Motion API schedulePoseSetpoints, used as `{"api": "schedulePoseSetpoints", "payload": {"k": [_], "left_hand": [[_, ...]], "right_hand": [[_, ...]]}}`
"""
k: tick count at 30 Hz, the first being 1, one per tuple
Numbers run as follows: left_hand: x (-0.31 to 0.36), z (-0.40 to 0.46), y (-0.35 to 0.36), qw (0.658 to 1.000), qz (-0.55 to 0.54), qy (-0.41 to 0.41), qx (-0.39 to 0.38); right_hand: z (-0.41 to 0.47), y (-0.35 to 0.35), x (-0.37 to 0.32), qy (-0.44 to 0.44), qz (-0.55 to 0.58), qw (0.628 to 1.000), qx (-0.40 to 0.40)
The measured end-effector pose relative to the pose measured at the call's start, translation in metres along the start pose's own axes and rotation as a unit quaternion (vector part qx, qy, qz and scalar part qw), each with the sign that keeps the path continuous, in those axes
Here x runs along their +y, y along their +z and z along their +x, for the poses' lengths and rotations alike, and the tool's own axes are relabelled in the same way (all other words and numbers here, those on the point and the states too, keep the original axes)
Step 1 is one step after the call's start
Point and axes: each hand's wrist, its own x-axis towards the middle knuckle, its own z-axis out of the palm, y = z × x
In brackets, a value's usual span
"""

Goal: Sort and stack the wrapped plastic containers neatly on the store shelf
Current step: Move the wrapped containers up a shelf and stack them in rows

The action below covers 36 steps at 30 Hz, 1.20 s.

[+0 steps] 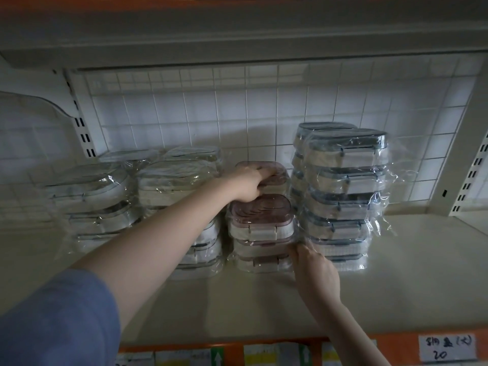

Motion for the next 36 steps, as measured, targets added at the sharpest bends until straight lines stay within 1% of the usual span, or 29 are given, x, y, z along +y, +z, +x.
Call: {"api": "schedulePoseSetpoints", "payload": {"k": [5,12,15,17,19,21,27,36], "left_hand": [[0.004,-0.007,-0.005,1.0,-0.005,0.004,-0.016],[0.022,-0.039,-0.015,0.998,0.025,0.057,0.02],[0.028,-0.053,-0.016,0.995,-0.012,0.098,0.003],[0.029,-0.058,-0.013,0.993,-0.024,0.112,-0.023],[0.028,-0.06,-0.01,0.993,-0.003,0.114,-0.04],[0.026,-0.059,-0.006,0.992,0.017,0.112,-0.045],[0.025,-0.051,0.006,0.996,0.004,0.09,-0.027],[0.026,-0.038,0.014,0.995,-0.008,0.099,-0.029]], "right_hand": [[-0.01,-0.011,-0.002,0.005,0.066,0.998,0.023],[-0.022,-0.025,0.0,-0.023,0.04,0.997,0.056],[-0.027,-0.023,0.007,-0.064,0.017,0.995,0.078],[-0.029,-0.019,0.012,-0.108,-0.032,0.99,0.083],[-0.03,-0.017,0.013,-0.147,-0.049,0.983,0.095],[-0.028,-0.013,0.015,-0.171,-0.035,0.979,0.103],[-0.021,-0.004,0.015,-0.165,0.0,0.984,0.071],[-0.015,-0.008,0.009,-0.125,0.01,0.992,-0.013]]}}
